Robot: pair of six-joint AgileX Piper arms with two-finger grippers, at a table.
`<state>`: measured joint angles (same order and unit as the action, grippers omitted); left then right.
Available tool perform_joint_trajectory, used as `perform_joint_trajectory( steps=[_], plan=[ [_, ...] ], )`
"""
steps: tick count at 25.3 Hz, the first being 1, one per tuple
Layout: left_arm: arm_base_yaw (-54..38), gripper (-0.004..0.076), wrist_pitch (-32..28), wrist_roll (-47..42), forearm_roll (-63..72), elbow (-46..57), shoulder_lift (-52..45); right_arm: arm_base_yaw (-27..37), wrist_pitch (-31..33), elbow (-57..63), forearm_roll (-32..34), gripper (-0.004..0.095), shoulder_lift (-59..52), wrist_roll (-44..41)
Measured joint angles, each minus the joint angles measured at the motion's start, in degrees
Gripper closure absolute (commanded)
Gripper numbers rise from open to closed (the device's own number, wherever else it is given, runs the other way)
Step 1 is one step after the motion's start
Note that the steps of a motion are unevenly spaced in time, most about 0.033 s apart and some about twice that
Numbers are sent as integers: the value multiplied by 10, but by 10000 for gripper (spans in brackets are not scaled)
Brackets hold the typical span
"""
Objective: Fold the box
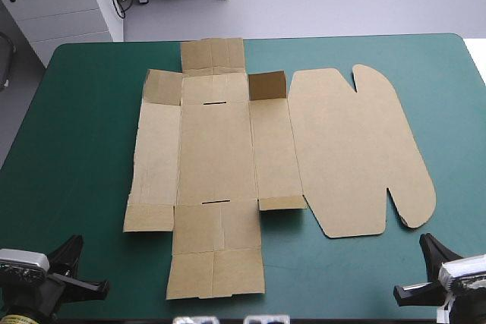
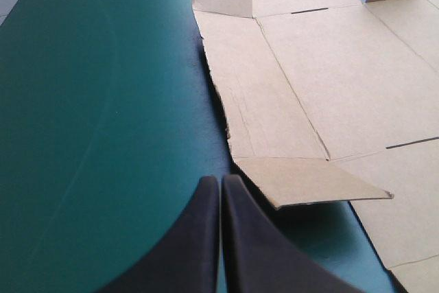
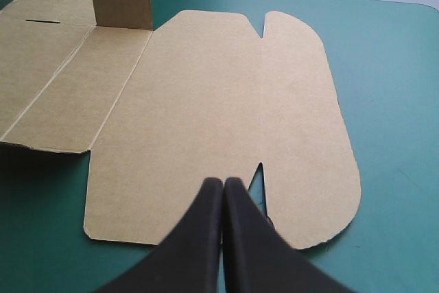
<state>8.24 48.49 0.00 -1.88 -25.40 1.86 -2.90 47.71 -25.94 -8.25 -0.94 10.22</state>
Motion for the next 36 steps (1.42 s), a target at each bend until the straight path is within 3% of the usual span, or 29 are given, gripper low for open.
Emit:
perform_joint_trajectory(
  steps=[5,10,15,21,26,31,36],
  plan=[
    [0,731,-3,0,1,0,0,0,0,0,0,927,0,0],
    [0,731,-59,0,1,-35,33,0,0,0,0,927,0,0],
    [0,731,-105,0,-21,-116,157,0,0,0,0,927,0,0],
    [0,731,-116,-3,-45,-206,331,0,-1,0,0,927,0,0],
    [0,730,-116,-6,-45,-258,444,0,-1,0,0,927,0,0],
    [-3,704,-78,-8,-44,-310,543,0,-1,0,0,927,0,0],
    [-93,704,-12,44,37,-371,633,0,-1,0,0,927,0,0]
  ],
)
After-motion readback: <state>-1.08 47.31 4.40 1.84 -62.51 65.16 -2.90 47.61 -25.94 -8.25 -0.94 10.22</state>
